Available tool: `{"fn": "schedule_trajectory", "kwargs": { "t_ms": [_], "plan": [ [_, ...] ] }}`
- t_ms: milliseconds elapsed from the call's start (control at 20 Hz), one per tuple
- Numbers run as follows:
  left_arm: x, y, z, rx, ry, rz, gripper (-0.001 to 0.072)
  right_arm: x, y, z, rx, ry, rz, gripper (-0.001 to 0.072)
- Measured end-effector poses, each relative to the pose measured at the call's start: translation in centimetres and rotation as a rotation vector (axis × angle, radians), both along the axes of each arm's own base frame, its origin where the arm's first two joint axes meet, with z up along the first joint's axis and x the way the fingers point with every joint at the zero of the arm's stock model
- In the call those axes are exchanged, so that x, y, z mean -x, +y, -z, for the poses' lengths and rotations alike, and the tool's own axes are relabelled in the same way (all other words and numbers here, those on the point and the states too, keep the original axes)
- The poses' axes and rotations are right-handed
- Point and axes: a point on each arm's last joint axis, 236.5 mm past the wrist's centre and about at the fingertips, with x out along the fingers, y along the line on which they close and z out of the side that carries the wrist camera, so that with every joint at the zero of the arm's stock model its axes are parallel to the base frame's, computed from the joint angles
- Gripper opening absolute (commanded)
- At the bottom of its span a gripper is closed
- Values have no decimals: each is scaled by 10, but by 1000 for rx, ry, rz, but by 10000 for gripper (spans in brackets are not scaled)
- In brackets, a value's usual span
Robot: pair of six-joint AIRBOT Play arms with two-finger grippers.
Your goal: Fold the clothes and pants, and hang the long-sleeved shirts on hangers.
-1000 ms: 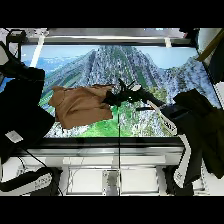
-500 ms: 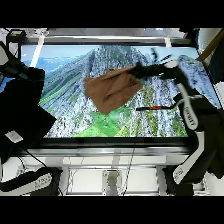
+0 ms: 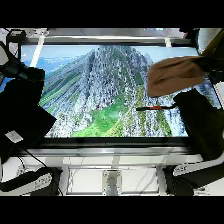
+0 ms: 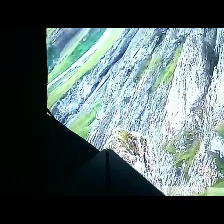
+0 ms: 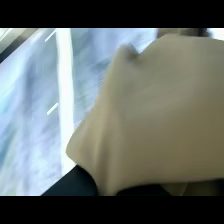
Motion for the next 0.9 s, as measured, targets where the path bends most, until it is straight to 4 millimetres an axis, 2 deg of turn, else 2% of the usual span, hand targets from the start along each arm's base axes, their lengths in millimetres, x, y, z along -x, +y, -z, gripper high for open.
{"fn": "schedule_trajectory", "kwargs": {
  "t_ms": [100,150,200,300,350,400,450,550,650,700,800,900],
  "plan": [
    [0,0,0,0,0,0,16,46,-46,-15,72,38,91,20],
    [0,0,0,0,0,0,16,70,-63,-16,99,75,127,20],
    [0,0,0,0,0,0,16,93,-75,-12,115,126,154,21],
    [0,0,0,0,0,0,16,140,-92,8,115,256,199,24],
    [0,0,0,0,0,0,15,159,-94,23,99,322,211,103],
    [0,0,0,0,0,0,16,176,-94,41,71,392,222,326],
    [0,0,0,0,0,0,16,190,-89,57,34,454,224,465],
    [0,0,0,0,0,0,16,213,-76,84,-50,568,224,473],
    [0,0,0,0,0,0,16,231,-60,93,-120,650,212,473],
    [0,0,0,0,0,0,16,237,-54,90,-143,673,219,473],
    [0,0,0,0,0,0,16,236,-45,70,-164,650,238,472],
    [0,0,0,0,0,0,16,221,-35,35,-168,544,231,459]
  ]
}}
